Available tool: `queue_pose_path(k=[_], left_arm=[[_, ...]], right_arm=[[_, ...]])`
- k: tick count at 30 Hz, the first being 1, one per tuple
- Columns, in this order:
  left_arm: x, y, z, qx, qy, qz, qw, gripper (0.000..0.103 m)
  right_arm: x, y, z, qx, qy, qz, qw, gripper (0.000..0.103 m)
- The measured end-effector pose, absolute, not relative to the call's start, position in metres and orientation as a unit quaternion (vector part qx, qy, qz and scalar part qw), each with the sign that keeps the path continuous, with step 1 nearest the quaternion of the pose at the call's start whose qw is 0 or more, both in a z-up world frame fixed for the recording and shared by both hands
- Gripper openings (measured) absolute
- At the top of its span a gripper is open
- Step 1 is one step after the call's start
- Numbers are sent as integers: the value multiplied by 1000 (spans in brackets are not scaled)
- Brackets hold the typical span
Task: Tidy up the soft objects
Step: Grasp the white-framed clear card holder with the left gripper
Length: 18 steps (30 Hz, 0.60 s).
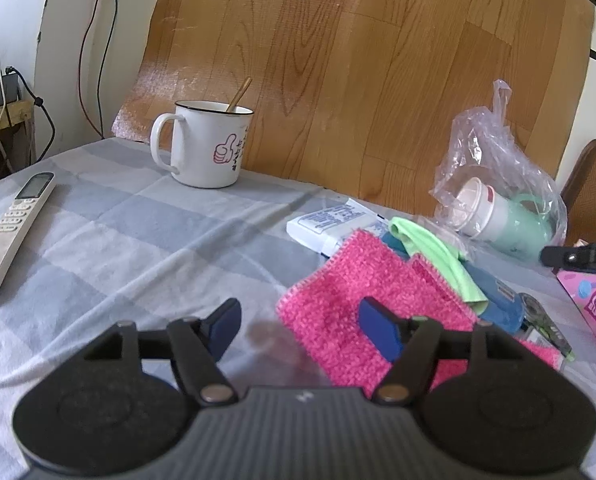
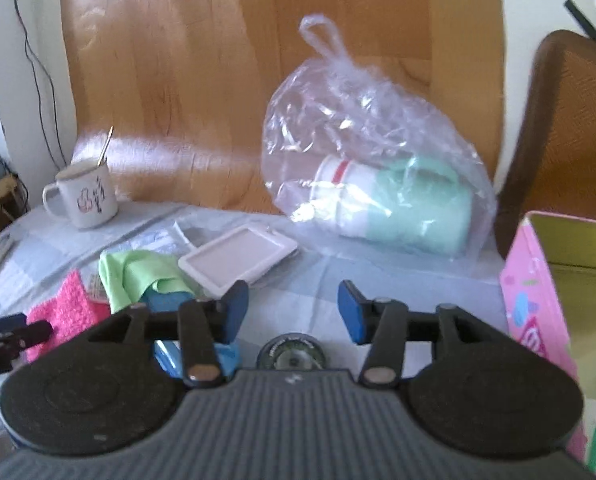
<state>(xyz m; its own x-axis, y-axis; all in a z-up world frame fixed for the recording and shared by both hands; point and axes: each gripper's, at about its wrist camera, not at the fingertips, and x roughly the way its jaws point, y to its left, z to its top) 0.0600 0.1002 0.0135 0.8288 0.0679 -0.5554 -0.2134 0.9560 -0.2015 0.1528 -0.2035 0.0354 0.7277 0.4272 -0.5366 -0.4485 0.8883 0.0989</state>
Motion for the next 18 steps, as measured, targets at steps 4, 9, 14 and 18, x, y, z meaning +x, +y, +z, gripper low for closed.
queue_pose_path(k=[4,9,14,18], left_arm=[[58,104,14,-136,281,72,947,68],[62,124,30,-198,269,47,941,68],[126,129,74,-176,293,4,940,68],[208,106,73,-125,358,-66,923,68]], right_arm=[[171,-199,27,70,338,279,896,55],[211,-196,9,174,393,264,863,56],[235,-190,-6,214,417,252,847,56],[239,-195,-14,254,422,253,833,57]])
